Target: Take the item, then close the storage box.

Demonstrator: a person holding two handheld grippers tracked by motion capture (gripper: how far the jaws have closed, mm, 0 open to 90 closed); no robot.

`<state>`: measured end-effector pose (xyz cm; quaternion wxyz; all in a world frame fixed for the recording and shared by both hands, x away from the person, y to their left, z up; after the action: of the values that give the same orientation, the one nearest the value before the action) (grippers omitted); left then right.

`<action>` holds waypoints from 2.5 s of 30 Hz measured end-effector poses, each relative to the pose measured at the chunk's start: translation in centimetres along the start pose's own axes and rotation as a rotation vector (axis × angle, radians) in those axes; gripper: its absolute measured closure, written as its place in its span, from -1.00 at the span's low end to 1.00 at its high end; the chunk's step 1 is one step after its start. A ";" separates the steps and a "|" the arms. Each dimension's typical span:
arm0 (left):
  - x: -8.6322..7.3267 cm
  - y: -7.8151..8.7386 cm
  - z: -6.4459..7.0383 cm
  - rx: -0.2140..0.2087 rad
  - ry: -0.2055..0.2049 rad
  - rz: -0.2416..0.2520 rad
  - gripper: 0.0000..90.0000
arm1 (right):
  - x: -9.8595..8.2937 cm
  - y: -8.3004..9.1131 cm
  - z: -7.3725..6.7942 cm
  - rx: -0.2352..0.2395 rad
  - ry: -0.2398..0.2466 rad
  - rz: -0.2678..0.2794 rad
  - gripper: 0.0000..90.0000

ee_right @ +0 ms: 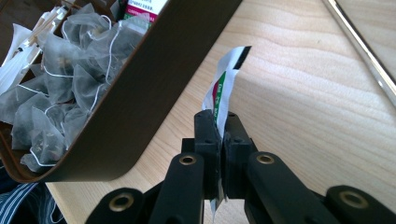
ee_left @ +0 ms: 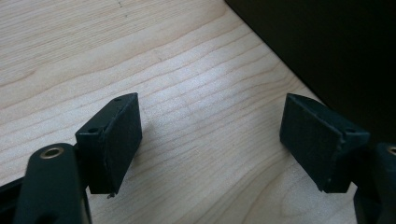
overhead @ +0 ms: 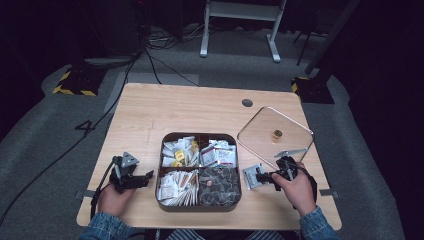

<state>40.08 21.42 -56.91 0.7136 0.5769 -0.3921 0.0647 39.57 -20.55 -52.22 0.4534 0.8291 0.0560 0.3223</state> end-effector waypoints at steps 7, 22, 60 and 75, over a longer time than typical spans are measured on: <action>0.0 0.0 0.0 0.000 0.000 0.000 -0.52 | -0.3 -0.4 0.5 0.002 -0.023 -0.008 0.88; 0.0 0.0 0.0 -0.003 0.003 0.002 -0.52 | 0.8 0.2 2.0 -0.125 0.033 0.089 -0.09; 0.0 0.0 0.0 0.000 0.004 0.000 -0.52 | 6.0 5.7 2.4 -0.233 0.148 0.355 -0.07; 0.0 0.0 0.0 0.001 0.004 0.002 -0.52 | 9.7 4.8 7.8 -0.332 0.130 0.306 -0.11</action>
<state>40.04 21.38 -56.92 0.7141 0.5768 -0.3911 0.0665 50.87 -25.19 -46.74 0.5248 0.7195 -0.0952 0.4448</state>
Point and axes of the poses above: each handheld gripper's, and its own axes: y roughly backward along the jaws, x roughly out of its top, z roughly to its right, the point moved 9 cm from there along -y, roughly forward along the jaws, and after that the axes turned 5 degrees about -z, right-handed, at the moved point
